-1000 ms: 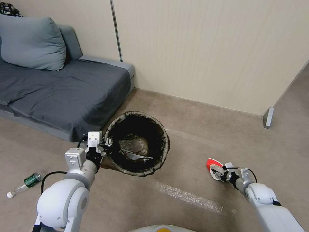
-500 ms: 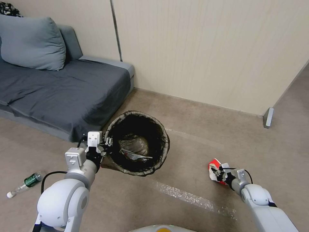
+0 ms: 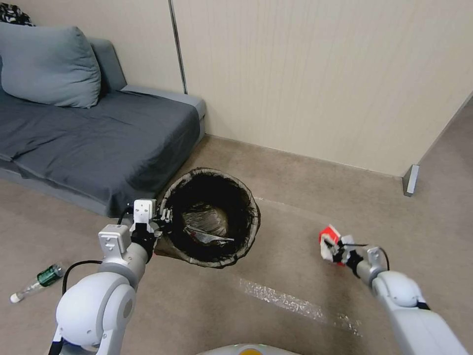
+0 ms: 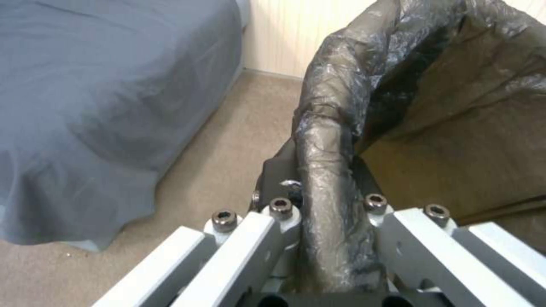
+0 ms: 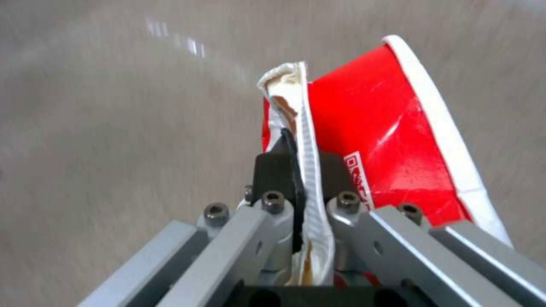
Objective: Pick up the trash bin, then pick up the garbage from the floor and place it into the trash bin.
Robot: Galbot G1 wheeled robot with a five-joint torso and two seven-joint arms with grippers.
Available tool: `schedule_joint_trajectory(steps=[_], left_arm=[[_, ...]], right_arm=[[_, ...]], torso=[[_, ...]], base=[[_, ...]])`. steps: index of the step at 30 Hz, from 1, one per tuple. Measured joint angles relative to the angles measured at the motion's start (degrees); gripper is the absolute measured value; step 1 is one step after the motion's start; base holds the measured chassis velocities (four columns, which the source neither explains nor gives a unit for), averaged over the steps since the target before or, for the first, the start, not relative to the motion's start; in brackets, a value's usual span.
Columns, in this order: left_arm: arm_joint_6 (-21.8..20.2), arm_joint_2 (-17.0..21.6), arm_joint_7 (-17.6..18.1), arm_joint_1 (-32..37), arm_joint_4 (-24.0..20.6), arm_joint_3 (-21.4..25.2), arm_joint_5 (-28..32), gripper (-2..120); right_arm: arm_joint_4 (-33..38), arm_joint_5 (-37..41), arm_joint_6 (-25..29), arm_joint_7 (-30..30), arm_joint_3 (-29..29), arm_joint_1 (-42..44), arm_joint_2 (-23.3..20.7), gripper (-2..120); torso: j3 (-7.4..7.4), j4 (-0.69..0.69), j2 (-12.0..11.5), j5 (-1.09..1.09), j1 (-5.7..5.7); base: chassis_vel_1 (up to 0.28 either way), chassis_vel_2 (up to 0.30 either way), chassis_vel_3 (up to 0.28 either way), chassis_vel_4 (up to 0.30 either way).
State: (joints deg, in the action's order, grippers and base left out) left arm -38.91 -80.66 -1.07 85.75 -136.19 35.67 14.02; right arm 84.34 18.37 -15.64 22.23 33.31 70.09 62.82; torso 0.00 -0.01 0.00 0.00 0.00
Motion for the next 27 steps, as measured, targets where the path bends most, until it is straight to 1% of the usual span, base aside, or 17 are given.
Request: schedule_joint_trajectory(steps=[2, 3, 6, 9, 10, 11, 12, 13, 15, 16, 18, 20, 22, 23, 25, 27], left_arm=[[0.00, -0.03, -0.03, -0.04, 0.00, -0.05, 0.04, 3], [0.00, -0.03, -0.03, -0.04, 0.00, -0.05, 0.04, 3], [0.00, 0.00, -0.06, -0.08, 0.00, -0.05, 0.18, 3], [0.00, 0.01, -0.07, -0.08, 0.00, -0.04, 0.20, 3], [0.00, 0.06, -0.10, -0.08, 0.05, -0.02, 0.24, 3], [0.00, 0.18, -0.12, 0.04, 0.18, -0.09, 0.25, 3], [0.00, 0.18, -0.12, 0.04, 0.18, -0.09, 0.25, 3], [0.00, 0.19, -0.13, 0.05, 0.20, -0.10, 0.25, 3], [0.00, 0.26, -0.16, 0.05, 0.25, -0.18, 0.25, 3], [0.00, 0.26, -0.16, 0.05, 0.25, -0.18, 0.25, 3], [0.00, 0.39, -0.18, -0.02, 0.26, -0.21, 0.25, 3], [0.01, 0.41, -0.19, -0.04, 0.26, -0.23, 0.25, 3], [-0.01, 0.55, -0.21, -0.19, 0.26, -0.49, 0.24, 3], [-0.01, 0.55, -0.21, -0.19, 0.26, -0.49, 0.24, 3], [-0.14, 0.62, -0.22, -0.37, 0.26, -0.94, 0.15, 3], [-0.17, 0.63, -0.22, -0.40, 0.26, -1.01, 0.13, 3]], right_arm=[[5.98, 3.06, -1.30, -0.74, 1.26, 1.17, -1.60, 0], [5.98, 3.06, -1.30, -0.74, 1.26, 1.17, -1.60, 0], [14.71, 6.62, -3.08, -1.80, 2.86, 2.34, -3.44, 0], [16.62, 7.38, -3.51, -2.14, 3.19, 2.53, -3.74, 0], [21.94, 9.61, -4.98, -3.39, 4.09, 3.14, -4.54, 0], [29.68, 12.04, -6.71, -4.99, 4.89, 3.70, -5.46, 0], [29.68, 12.04, -6.71, -4.99, 4.89, 3.70, -5.46, 0], [31.25, 12.54, -7.08, -5.42, 4.90, 3.74, -5.63, 0], [36.76, 14.15, -8.25, -6.87, 4.44, 3.68, -6.26, 0], [36.76, 14.15, -8.25, -6.87, 4.44, 3.68, -6.26, 0], [40.75, 15.42, -9.12, -8.26, 3.06, 2.89, -6.82, 0], [41.59, 15.79, -9.35, -8.68, 2.59, 2.58, -6.94, 0], [45.04, 18.32, -11.06, -10.61, -0.10, 0.08, -7.34, 0], [45.04, 18.32, -11.06, -10.61, -0.10, 0.08, -7.34, 0], [46.75, 20.41, -12.55, -11.58, -2.98, -3.24, -7.47, 0], [46.90, 20.71, -12.80, -11.63, -3.43, -3.75, -7.49, 0]], torso=[[0.00, 0.00, 0.00, 0.00, 0.00], [0.00, 0.00, 0.00, 0.00, 0.00], [0.00, 0.01, 0.00, 0.01, -0.01], [0.00, 0.01, 0.00, 0.00, 0.00], [0.00, 0.01, 0.00, -0.01, 0.00], [0.00, 0.00, 0.00, 0.00, 0.00], [0.00, 0.00, 0.00, 0.00, 0.00], [0.00, 0.01, 0.00, 0.00, 0.00], [0.00, 0.01, 0.00, -0.01, 0.00], [0.00, 0.01, 0.00, -0.01, 0.00], [0.00, 0.00, 0.00, 0.00, 0.00], [0.00, 0.00, 0.00, 0.00, 0.00], [0.00, 0.01, 0.00, -0.01, 0.00], [0.00, 0.01, 0.00, -0.01, 0.00], [0.00, 0.01, 0.00, -0.01, 0.00], [0.00, 0.01, 0.00, -0.01, 0.00]], base=[[0.000, 0.000, 0.000, 0.000], [0.000, 0.000, 0.000, 0.000], [0.000, 0.000, 0.000, 0.000], [0.000, 0.000, 0.000, 0.000], [0.000, 0.000, 0.000, 0.000], [0.000, 0.000, 0.000, 0.000], [0.000, 0.000, 0.000, 0.000], [0.000, 0.000, 0.000, 0.000], [0.000, 0.000, 0.000, 0.000], [0.000, 0.000, 0.000, 0.000], [0.000, 0.000, 0.000, 0.000], [0.000, 0.000, 0.000, 0.000], [0.000, 0.000, 0.000, 0.000], [0.000, 0.000, 0.000, 0.000], [0.000, 0.000, 0.000, 0.000], [0.000, 0.000, 0.000, 0.000]])
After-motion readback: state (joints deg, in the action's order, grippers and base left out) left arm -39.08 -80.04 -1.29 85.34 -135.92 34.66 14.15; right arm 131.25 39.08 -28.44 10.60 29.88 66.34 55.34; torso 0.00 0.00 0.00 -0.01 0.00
